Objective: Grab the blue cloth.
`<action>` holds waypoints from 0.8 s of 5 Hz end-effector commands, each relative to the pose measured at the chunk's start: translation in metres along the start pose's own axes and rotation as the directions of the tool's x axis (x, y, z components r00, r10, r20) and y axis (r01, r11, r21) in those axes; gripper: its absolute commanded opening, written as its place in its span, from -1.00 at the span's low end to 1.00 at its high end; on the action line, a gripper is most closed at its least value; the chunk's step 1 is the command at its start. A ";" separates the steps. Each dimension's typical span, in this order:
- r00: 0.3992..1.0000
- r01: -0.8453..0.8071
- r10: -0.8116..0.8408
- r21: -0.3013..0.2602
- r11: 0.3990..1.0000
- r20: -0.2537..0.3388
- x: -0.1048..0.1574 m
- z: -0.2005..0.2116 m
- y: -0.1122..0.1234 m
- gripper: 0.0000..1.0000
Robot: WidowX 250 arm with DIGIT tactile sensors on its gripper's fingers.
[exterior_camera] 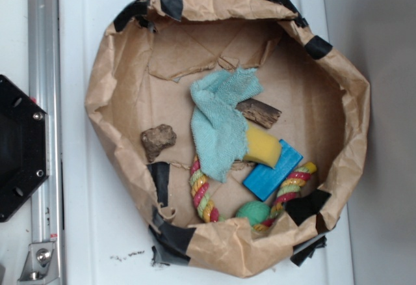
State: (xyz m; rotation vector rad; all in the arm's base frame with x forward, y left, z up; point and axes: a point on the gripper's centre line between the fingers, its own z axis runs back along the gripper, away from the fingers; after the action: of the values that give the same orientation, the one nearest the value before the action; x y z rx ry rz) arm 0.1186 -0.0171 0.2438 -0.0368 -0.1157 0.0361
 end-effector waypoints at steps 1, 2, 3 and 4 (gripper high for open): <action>1.000 0.000 0.000 0.000 1.000 0.000 0.000 0.000 0.000 1.00; 0.999 -0.018 0.017 0.026 1.000 0.042 0.048 -0.029 0.018 1.00; 0.997 -0.066 0.065 0.018 0.998 0.040 0.091 -0.061 0.040 1.00; 0.998 -0.054 0.055 0.061 0.997 -0.009 0.121 -0.104 0.056 1.00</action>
State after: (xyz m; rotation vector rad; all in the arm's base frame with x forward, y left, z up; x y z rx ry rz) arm 0.2440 0.0319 0.1356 0.0121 -0.0374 0.0708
